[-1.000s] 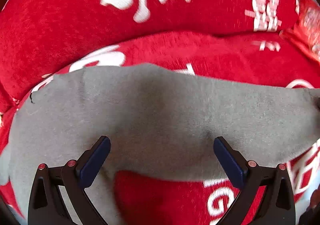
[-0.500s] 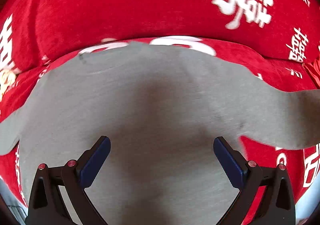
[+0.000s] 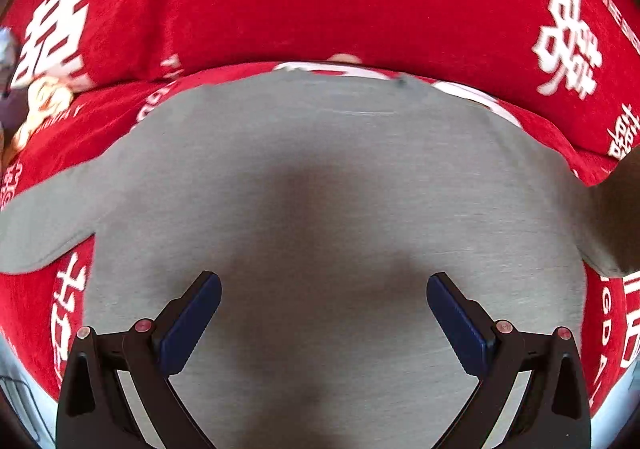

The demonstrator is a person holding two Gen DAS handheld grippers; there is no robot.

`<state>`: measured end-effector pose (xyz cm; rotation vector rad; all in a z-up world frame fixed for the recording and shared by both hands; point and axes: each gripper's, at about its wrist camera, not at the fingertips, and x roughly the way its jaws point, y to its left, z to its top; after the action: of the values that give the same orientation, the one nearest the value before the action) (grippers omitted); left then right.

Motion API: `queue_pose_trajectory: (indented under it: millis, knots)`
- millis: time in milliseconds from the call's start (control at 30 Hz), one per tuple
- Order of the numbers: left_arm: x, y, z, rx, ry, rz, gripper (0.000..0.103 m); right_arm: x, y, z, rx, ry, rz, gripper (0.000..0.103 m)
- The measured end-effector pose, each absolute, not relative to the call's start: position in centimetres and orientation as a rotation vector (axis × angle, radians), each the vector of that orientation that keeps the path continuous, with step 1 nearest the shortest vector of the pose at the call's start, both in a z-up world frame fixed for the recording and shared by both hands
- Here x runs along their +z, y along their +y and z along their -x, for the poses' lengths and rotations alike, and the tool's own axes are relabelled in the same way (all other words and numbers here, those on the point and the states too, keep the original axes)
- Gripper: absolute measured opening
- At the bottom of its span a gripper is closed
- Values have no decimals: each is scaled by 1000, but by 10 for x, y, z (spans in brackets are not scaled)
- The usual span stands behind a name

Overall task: Fold small clothes
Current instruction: 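Lift the gripped sleeve cuff up with the right tool, then carry the sleeve across the sweater body toward the other sleeve with the right tool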

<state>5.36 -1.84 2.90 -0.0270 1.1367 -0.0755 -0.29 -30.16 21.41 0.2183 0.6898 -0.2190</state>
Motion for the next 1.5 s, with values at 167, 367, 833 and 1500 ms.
queue_pose_trajectory:
  millis: [167,367,833,1500]
  knots:
    - [25,20,-53,-47,1135,49,103,211,-243,-19,-173,705,-177,7]
    - [21,66,-49,-9,1136,97,103,198,-181,-40,-127,732,-119,7]
    - [8,82,-37,-31,1073,102,103,175,-98,-59,-44,777,-33,7]
    - [13,120,-28,-10,1054,190,103,178,-22,-83,63,778,6,7]
